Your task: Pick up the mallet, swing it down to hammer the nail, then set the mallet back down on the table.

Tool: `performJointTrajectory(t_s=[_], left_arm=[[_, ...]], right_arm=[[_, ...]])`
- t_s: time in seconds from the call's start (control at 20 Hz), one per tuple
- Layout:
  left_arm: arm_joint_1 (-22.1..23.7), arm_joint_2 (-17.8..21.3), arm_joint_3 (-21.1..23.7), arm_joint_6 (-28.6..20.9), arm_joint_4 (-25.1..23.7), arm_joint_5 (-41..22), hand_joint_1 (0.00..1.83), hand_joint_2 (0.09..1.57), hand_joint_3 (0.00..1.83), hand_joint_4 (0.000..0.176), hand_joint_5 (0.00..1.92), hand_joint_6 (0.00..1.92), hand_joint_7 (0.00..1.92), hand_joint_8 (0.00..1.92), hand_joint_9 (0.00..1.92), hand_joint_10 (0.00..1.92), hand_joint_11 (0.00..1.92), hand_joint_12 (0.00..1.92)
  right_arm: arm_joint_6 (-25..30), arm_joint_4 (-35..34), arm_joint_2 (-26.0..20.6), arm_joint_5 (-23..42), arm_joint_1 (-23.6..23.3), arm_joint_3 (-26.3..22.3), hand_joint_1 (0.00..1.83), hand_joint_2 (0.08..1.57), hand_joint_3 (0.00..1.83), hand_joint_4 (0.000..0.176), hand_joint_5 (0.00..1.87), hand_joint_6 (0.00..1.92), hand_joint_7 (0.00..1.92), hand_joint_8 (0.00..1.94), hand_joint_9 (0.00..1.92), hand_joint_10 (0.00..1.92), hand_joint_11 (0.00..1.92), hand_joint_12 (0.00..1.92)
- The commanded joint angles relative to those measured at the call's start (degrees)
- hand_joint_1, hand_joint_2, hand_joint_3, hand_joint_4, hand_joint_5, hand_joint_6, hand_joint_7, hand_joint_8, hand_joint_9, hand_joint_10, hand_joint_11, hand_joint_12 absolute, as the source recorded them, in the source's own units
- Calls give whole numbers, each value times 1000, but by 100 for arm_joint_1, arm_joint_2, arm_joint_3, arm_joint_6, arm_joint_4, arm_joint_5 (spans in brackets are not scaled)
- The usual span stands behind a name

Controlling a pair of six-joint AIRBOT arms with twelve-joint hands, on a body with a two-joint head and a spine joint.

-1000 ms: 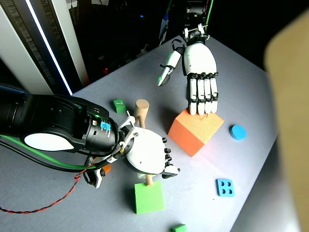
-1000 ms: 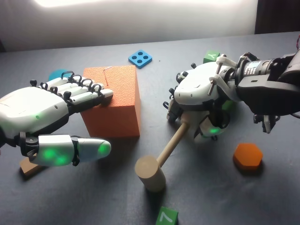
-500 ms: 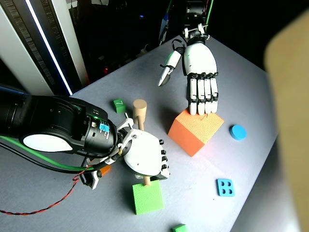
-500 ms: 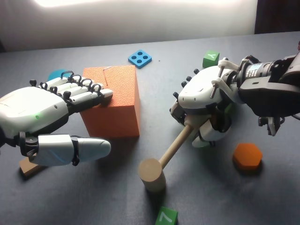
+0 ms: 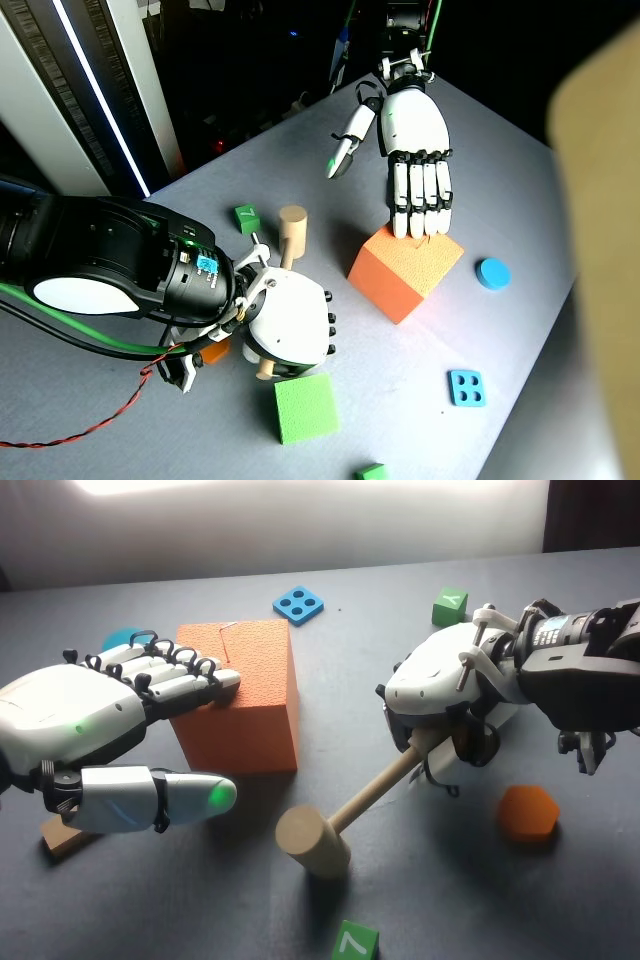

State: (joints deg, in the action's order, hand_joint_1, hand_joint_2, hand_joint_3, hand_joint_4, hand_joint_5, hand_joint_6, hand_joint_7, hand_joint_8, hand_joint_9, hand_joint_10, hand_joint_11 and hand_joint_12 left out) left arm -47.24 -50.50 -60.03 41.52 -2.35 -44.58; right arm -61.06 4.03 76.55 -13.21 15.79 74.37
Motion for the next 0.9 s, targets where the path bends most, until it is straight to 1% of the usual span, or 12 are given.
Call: performJointTrajectory(t_s=[0.0, 0.05, 0.1, 0.15, 0.2, 0.25, 0.4, 0.5, 0.55, 0.6, 0.75, 0.85], left_arm=[[36, -35, 5, -59, -22, -298, 0, 1170, 3, 0, 150, 2, 170, 3, 164, 2, 0, 356], [36, -35, 5, -59, -22, -298, 0, 1169, 2, 0, 164, 5, 188, 7, 181, 6, 0, 387], [36, -35, 5, -59, -22, -298, 0, 1171, 2, 0, 171, 5, 207, 10, 204, 10, 0, 424], [36, -35, 5, -59, -22, -297, 0, 1173, 1, 0, 191, 7, 230, 10, 228, 12, 0, 488], [36, -35, 5, -59, -22, -297, 0, 1171, 0, 0, 175, 1, 219, 3, 221, 5, 0, 479], [36, -35, 5, -59, -22, -297, 0, 1171, 0, 0, 176, 1, 215, 0, 217, 2, 0, 465], [34, -34, 4, -59, -22, -297, 0, 1174, 2, 0, 183, 4, 219, 2, 220, 3, 0, 464], [34, -34, 4, -59, -22, -297, 0, 1179, 3, 0, 149, 2, 193, 2, 198, 1, 0, 411], [34, -34, 5, -59, -22, -297, 0, 1179, 1, 0, 174, 2, 228, 2, 235, 3, 0, 508], [32, -34, 6, -59, -22, -297, 0, 1181, 1, 0, 186, 4, 226, 5, 229, 5, 0, 507], [27, -34, 10, -59, -22, -297, 0, 1180, 0, 0, 172, 1, 209, 1, 212, 2, 0, 471], [23, -35, 12, -59, -22, -297, 0, 1185, 1, 0, 174, 1, 216, 2, 227, 5, 0, 519]], right_arm=[[-18, 52, -47, 434, -72, -15, 625, 1455, 33, 0, 1213, 1921, 1481, 1941, 1617, 1921, 1822, 1921], [-12, 52, -72, 434, -72, -49, 752, 1420, 6, 0, 1236, 1921, 1537, 1941, 1684, 1921, 1878, 1921], [-5, 52, -98, 434, -72, -84, 766, 1438, 0, 0, 1265, 1921, 1612, 1941, 1753, 1921, 1912, 1921], [-3, 52, -127, 434, -73, -124, 779, 1443, 1, 83, 1288, 1921, 1648, 1941, 1789, 1921, 1919, 1921], [-3, 52, -161, 430, -72, -172, 671, 1482, 3, 157, 1306, 1921, 1667, 1941, 1801, 1921, 1921, 1921], [-3, 52, -209, 421, -73, -235, 624, 1479, 0, 172, 1354, 1921, 1673, 1941, 1808, 1921, 1921, 1921], [3, 52, -422, 364, -118, -490, 697, 1463, 0, 176, 1308, 1921, 1673, 1941, 1805, 1921, 1921, 1921], [6, 51, -562, 348, -176, -635, 807, 1455, 0, 176, 1310, 1921, 1680, 1941, 1807, 1921, 1921, 1921], [34, 51, -634, 340, -209, -700, 952, 1470, 0, 176, 1391, 1921, 1684, 1941, 1779, 1921, 1921, 1921], [103, 51, -748, 293, -275, -816, 1067, 1458, 0, 176, 1439, 1921, 1690, 1941, 1778, 1921, 1921, 1921], [246, 51, -1013, 192, -452, -1052, 1089, 1460, 0, 176, 1426, 1921, 1683, 1941, 1775, 1921, 1921, 1921], [279, 51, -1188, 192, -591, -1201, 1012, 1472, 2, 176, 1417, 1921, 1678, 1941, 1770, 1921, 1921, 1921]])
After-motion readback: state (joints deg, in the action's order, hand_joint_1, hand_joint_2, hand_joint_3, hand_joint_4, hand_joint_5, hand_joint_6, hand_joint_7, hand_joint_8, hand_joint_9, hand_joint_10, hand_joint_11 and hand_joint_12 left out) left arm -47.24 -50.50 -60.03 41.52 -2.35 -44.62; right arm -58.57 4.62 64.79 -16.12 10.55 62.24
